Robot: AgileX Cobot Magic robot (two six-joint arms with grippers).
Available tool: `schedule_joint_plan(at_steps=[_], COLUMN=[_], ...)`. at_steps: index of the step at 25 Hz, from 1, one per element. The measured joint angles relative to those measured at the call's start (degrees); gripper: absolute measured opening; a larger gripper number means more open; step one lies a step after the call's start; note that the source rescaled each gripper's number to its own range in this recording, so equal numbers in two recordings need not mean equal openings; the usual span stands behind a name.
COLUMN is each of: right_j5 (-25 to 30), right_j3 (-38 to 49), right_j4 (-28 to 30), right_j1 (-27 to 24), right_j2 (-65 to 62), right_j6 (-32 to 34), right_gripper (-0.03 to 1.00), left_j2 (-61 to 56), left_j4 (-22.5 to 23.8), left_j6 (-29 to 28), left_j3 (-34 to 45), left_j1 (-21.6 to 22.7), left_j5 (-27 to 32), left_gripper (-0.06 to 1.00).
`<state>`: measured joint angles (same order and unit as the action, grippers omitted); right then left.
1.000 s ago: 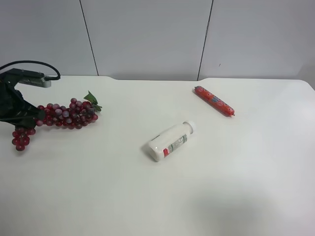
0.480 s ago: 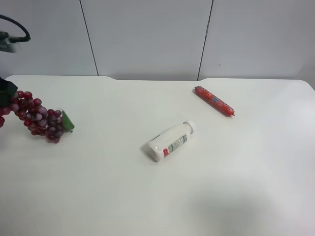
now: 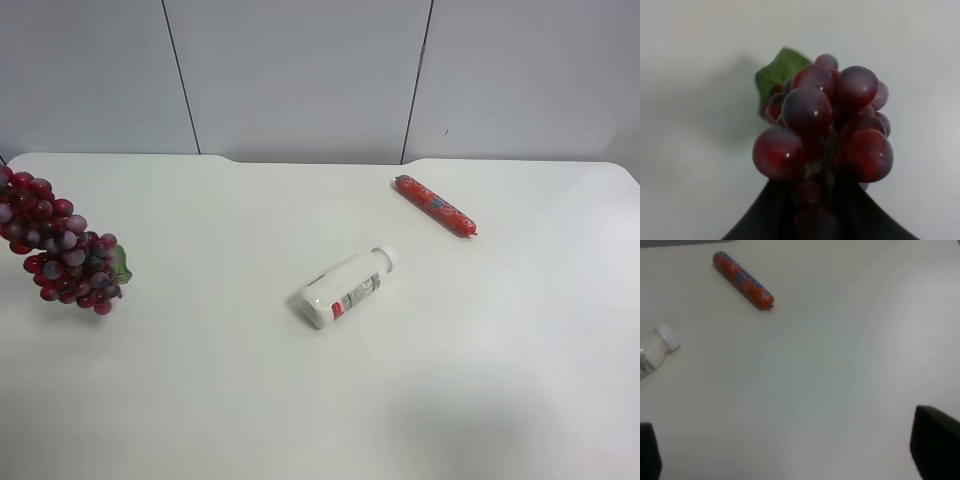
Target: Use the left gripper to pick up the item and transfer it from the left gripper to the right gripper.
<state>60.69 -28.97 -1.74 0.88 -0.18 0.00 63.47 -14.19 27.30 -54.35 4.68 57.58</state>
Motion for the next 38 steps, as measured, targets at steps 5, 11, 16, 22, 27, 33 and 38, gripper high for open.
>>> schedule_joint_plan(at_steps=[5, 11, 16, 22, 27, 33, 38], right_j5=[0.0, 0.0, 0.0, 0.0, 0.0, 0.0, 0.0], right_j3=[0.0, 0.0, 0.0, 0.0, 0.0, 0.0, 0.0], right_j4=[0.0, 0.0, 0.0, 0.0, 0.0, 0.0, 0.0], right_j1=[0.0, 0.0, 0.0, 0.0, 0.0, 0.0, 0.0], right_j2=[0.0, 0.0, 0.0, 0.0, 0.0, 0.0, 0.0], right_j6=[0.0, 0.0, 0.0, 0.0, 0.0, 0.0, 0.0], right_gripper=[1.0, 1.0, 1.0, 1.0, 1.0, 1.0, 1.0], left_j2=[-3.42, -5.43, -5.43, -5.43, -4.27, -0.16, 3.52], left_j4=[-6.34, -8.88, -9.07, -9.66, -9.72, -9.72, -9.79], left_j6=[4.7, 7.48, 7.6, 7.65, 7.65, 7.65, 7.65], left_j3=[0.0, 0.0, 0.0, 0.0, 0.0, -2.34, -5.26], left_j1=[0.0, -4.33, -13.02, -25.32, -32.25, -38.34, -39.33], left_j5=[3.84, 5.61, 4.88, -1.58, -3.97, -4.81, -5.04], left_gripper=[0.01, 0.01, 0.01, 0.01, 0.01, 0.01, 0.01])
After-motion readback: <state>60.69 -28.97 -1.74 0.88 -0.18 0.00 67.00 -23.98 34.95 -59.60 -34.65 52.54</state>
